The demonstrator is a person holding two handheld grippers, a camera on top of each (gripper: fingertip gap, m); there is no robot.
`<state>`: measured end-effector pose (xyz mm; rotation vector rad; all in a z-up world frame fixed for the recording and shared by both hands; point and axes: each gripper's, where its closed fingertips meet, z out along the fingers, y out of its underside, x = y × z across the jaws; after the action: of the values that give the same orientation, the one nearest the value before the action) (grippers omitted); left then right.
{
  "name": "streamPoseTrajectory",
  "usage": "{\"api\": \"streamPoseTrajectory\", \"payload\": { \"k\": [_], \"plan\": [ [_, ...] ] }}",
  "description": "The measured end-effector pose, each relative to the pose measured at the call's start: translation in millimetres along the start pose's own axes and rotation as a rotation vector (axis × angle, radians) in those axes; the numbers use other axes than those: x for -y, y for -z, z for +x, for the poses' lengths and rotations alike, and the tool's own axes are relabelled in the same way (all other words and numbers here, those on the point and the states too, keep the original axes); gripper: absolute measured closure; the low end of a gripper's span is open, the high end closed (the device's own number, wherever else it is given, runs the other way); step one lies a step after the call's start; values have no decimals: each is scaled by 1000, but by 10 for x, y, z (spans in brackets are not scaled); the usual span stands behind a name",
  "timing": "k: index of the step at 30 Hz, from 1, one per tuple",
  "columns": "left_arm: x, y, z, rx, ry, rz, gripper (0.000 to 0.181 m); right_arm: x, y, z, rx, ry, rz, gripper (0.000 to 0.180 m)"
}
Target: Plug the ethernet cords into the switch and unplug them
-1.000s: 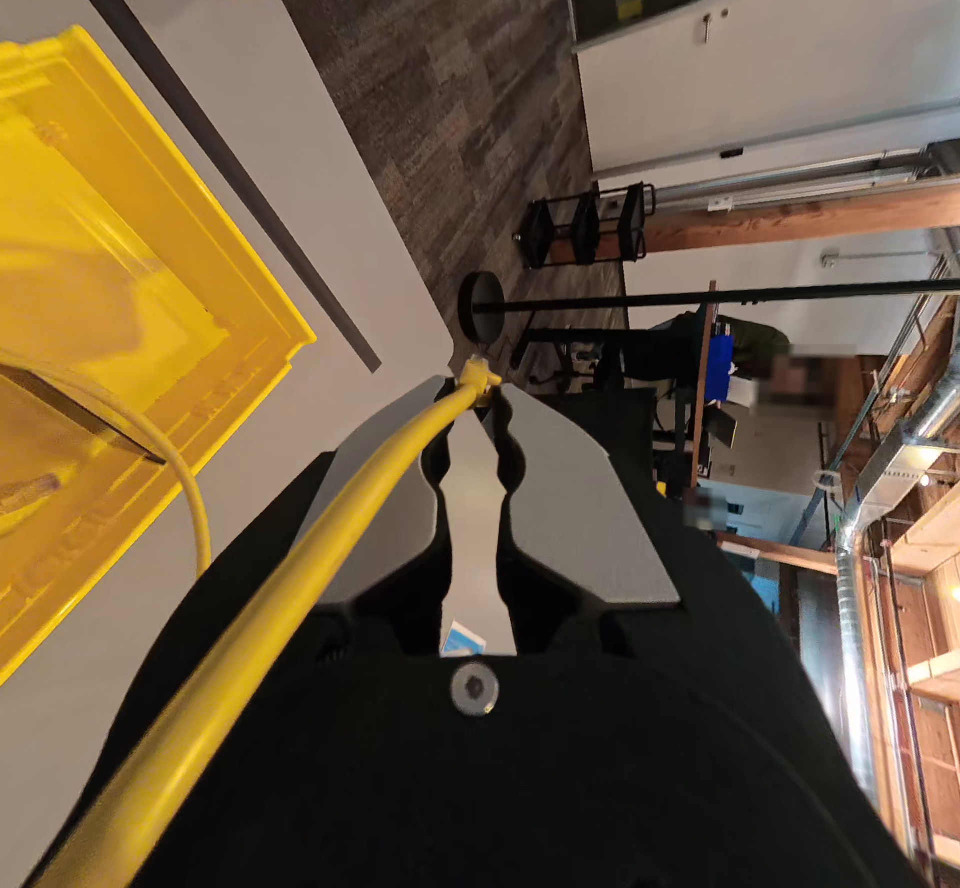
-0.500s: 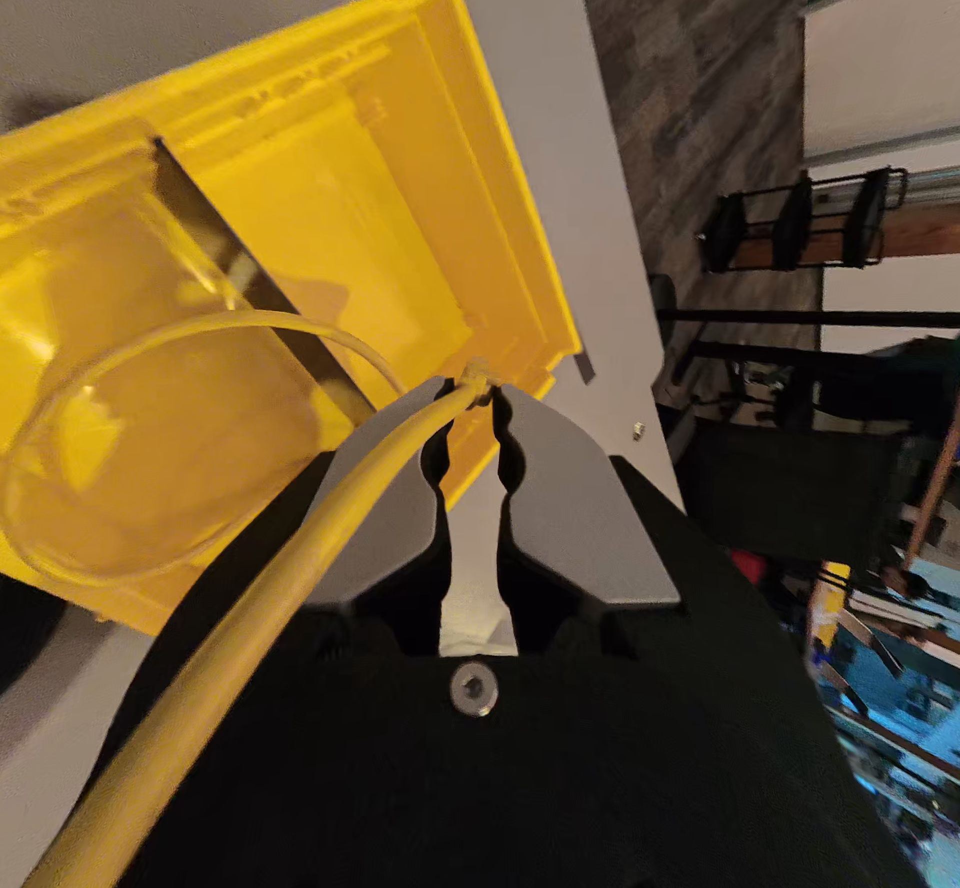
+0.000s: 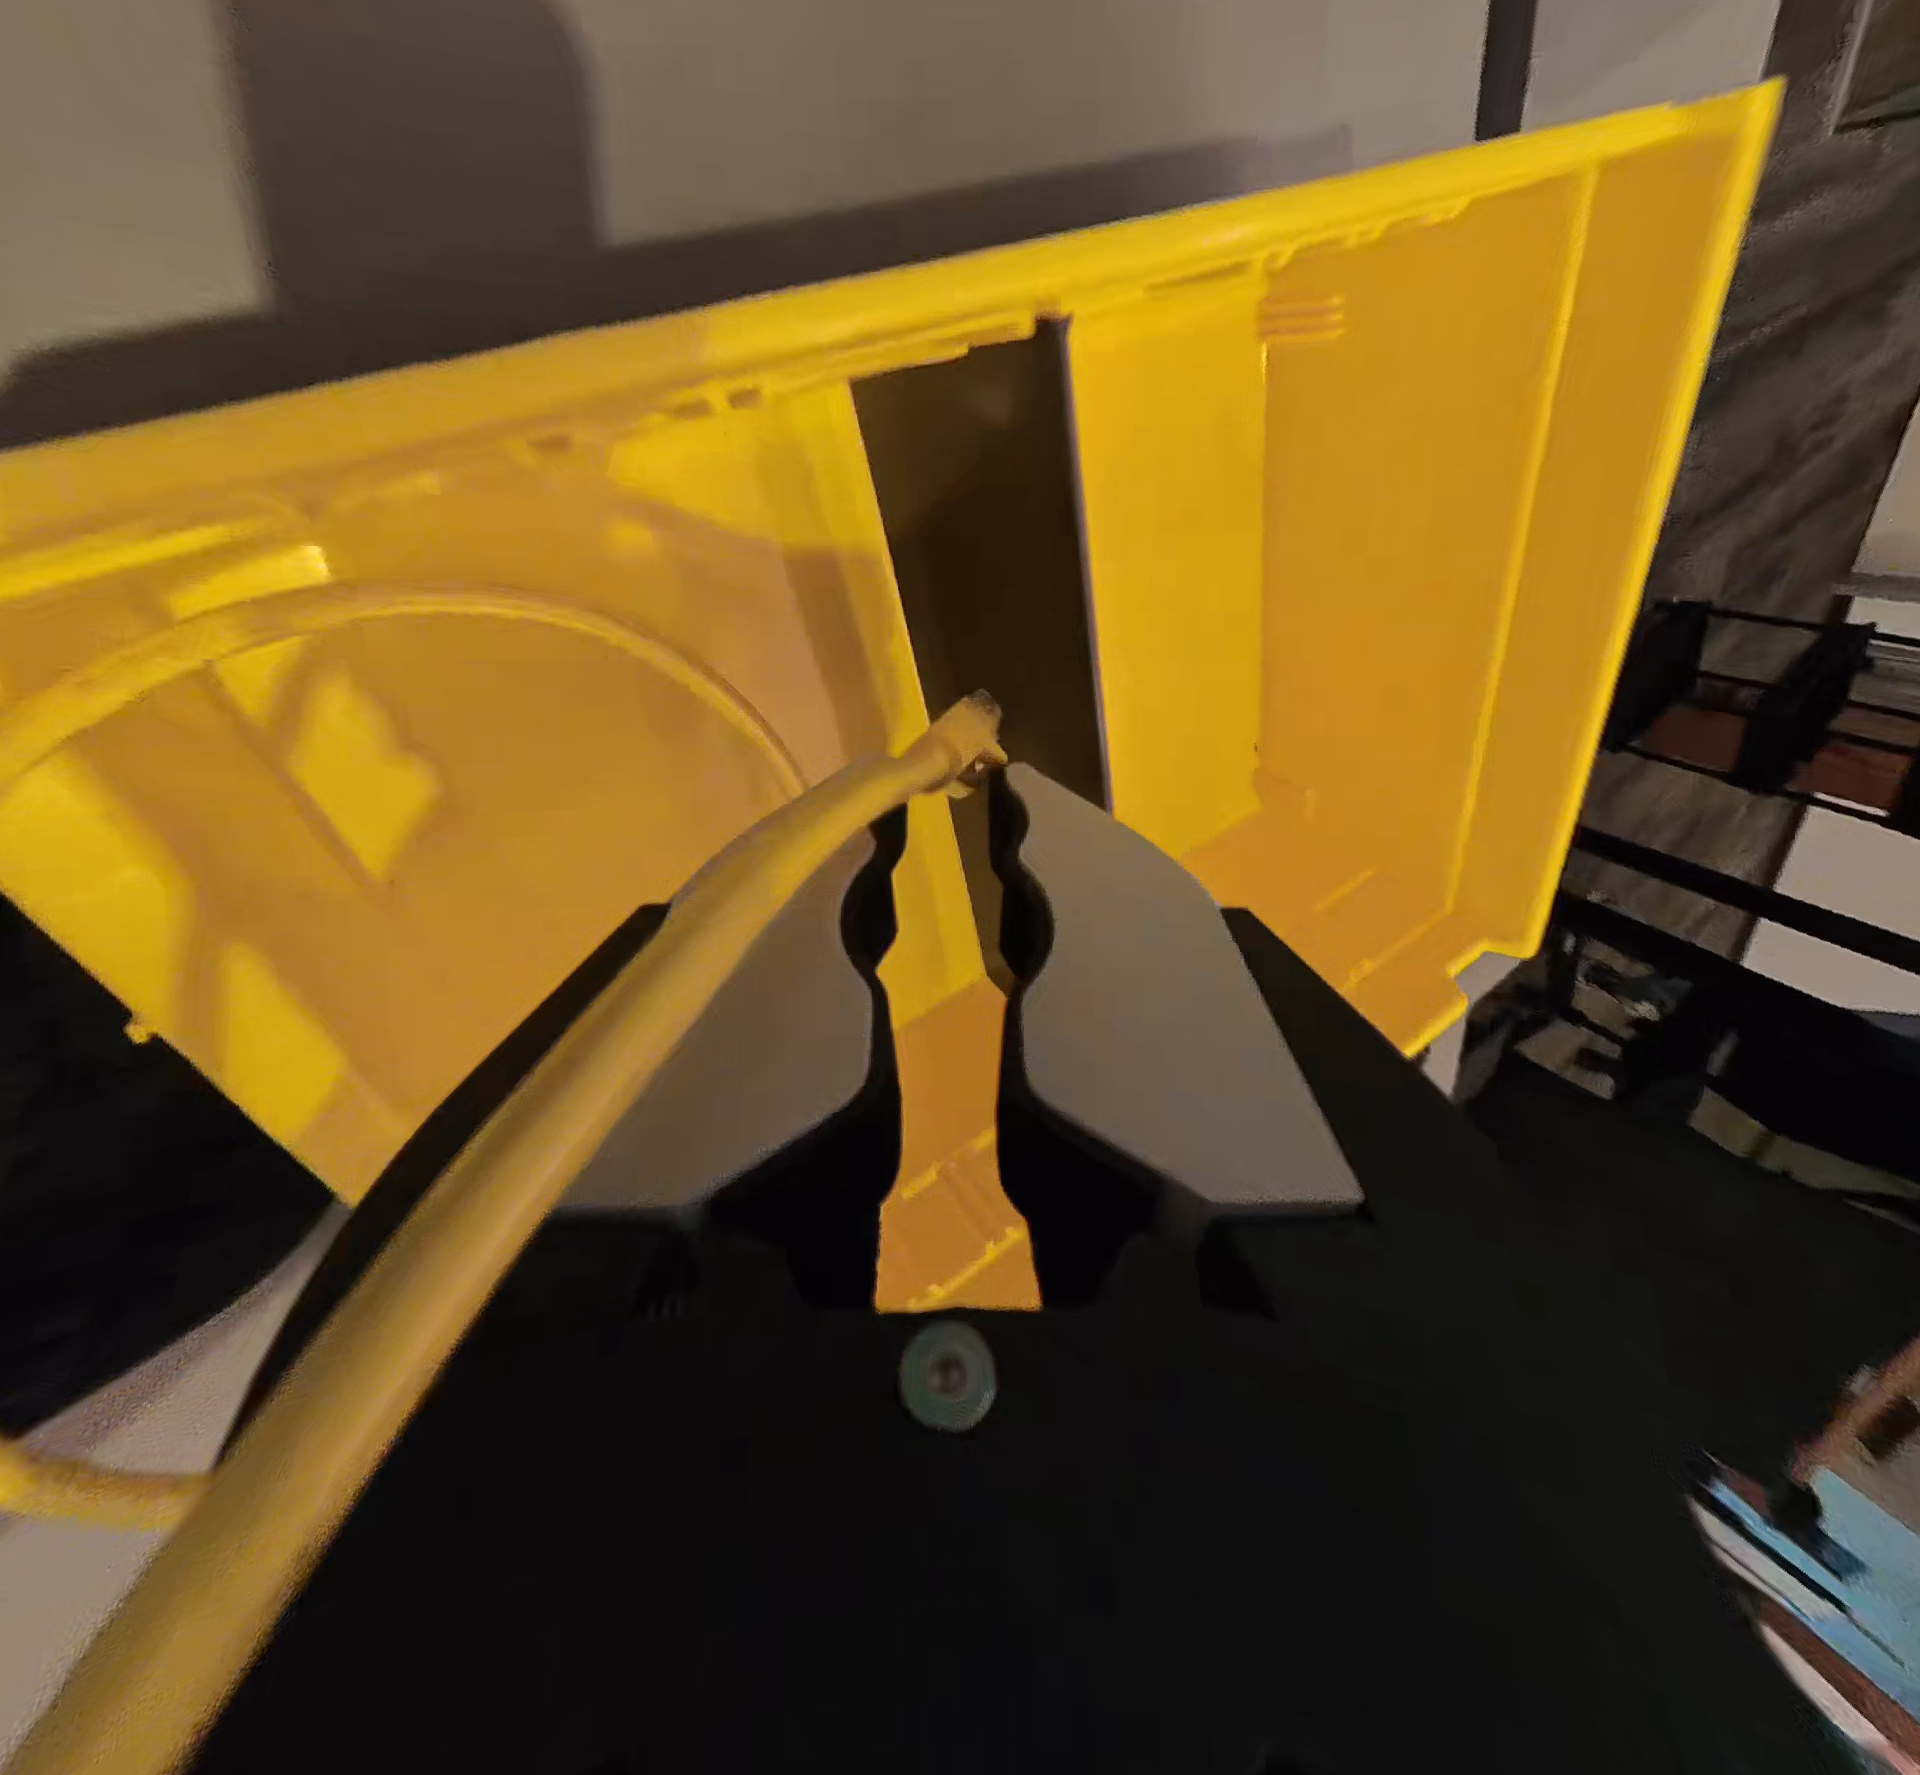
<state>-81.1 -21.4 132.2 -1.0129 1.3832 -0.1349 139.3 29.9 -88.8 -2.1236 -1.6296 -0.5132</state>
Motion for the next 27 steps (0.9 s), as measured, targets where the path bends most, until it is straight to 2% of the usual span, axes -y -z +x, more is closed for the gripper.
{"api": "streamPoseTrajectory", "payload": {
  "k": [5, 9, 12, 15, 17, 19, 22, 23, 24, 27],
  "plan": [
    [0, -7, 19, -6, -6, -6, 154, -134, -116, -63, 45, 9, -126, 158],
    [-13, 0, 20, -6, -10, -16, 154, -135, 65, 74, 10, 8, -105, 157],
    [-20, 27, 6, -4, -6, -15, 154, -41, 413, 50, 26, -80, 57, 154],
    [-26, 57, -18, -2, 3, -8, 154, 97, 863, -437, 169, -97, 311, 147],
    [-24, 62, -28, -3, 10, -2, 154, 68, 1049, -770, 162, -23, 404, 147],
    [-29, 49, -25, -5, 9, -5, 154, -38, 1024, -1027, 132, 42, 394, 148],
    [-43, 12, 15, -16, -2, -24, 154, -220, 809, -1162, 113, 27, 298, 147],
    [-48, 1, 30, -19, -8, -32, 154, -262, 747, -1144, 103, 6, 273, 153],
    [-54, -6, 44, -22, -14, -39, 154, -295, 708, -1141, 111, -2, 255, 171],
    [-57, -7, 50, -19, -20, -47, 154, -311, 690, -1118, 143, -7, 249, 173]
  ]
}}
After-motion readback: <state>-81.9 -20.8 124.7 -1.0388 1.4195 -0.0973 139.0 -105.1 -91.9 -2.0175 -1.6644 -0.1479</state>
